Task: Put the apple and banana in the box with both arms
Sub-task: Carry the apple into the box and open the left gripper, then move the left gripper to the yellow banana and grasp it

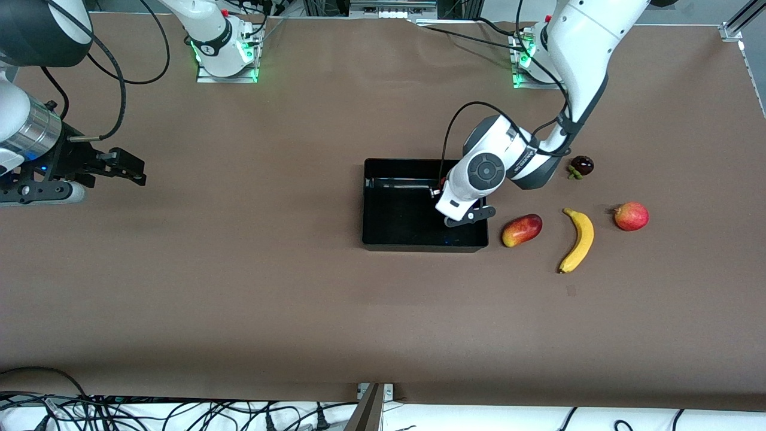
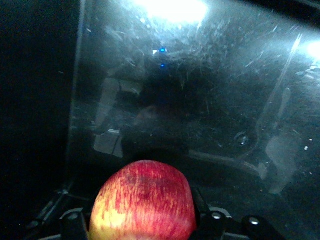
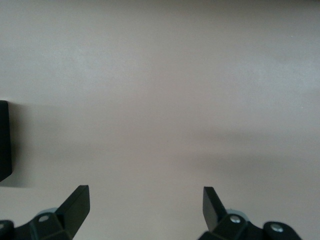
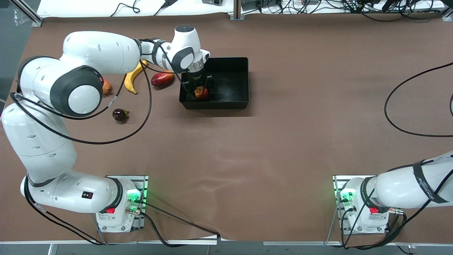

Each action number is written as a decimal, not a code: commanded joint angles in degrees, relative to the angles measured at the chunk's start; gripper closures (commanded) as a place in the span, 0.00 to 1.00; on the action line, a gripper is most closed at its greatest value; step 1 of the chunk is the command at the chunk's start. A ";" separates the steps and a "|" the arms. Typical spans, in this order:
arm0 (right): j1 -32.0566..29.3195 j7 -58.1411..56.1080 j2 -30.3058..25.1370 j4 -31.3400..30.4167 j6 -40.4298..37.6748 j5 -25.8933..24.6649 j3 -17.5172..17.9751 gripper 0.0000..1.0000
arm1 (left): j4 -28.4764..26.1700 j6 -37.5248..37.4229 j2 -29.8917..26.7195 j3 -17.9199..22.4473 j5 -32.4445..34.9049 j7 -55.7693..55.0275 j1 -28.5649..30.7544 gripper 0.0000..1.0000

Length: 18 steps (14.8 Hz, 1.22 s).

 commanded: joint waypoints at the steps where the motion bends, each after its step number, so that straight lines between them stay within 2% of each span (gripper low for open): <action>1: 0.09 -0.08 -0.74 -0.73 0.47 -0.65 0.16 0.00 | 0.90 0.20 0.40 0.44 -0.06 -0.87 -0.64 0.37; 2: 0.09 -0.08 -0.74 -0.73 0.47 -0.65 0.16 0.00 | 0.90 0.20 0.40 0.44 -0.06 -1.04 -0.64 0.00; 7: 0.09 -0.08 -0.74 -0.73 0.47 -0.65 0.07 0.00 | 3.00 -5.41 -2.84 0.26 -0.06 -1.13 0.24 0.00; 9: 0.09 -0.08 -0.74 -0.73 0.47 -0.65 0.16 0.00 | 7.46 -13.03 -5.04 0.70 -0.06 -0.69 0.50 0.00; 11: 0.09 -0.08 -0.74 -0.73 0.47 -0.65 0.07 0.00 | 15.54 -24.18 -5.05 1.66 1.33 1.31 2.25 0.00; 13: 0.09 -0.08 -0.74 -0.73 0.47 -0.65 0.16 0.00 | 21.10 -31.94 -4.61 1.58 5.81 10.51 5.06 0.00; 16: 0.09 -0.08 -0.74 -0.73 0.47 -0.65 0.07 0.00 | 21.29 -32.94 -4.61 1.75 6.61 23.70 11.64 0.00; 18: 0.09 -0.08 -0.74 -0.73 0.47 -0.65 0.07 0.00 | 20.86 -32.33 -3.04 1.67 12.03 36.07 16.65 0.00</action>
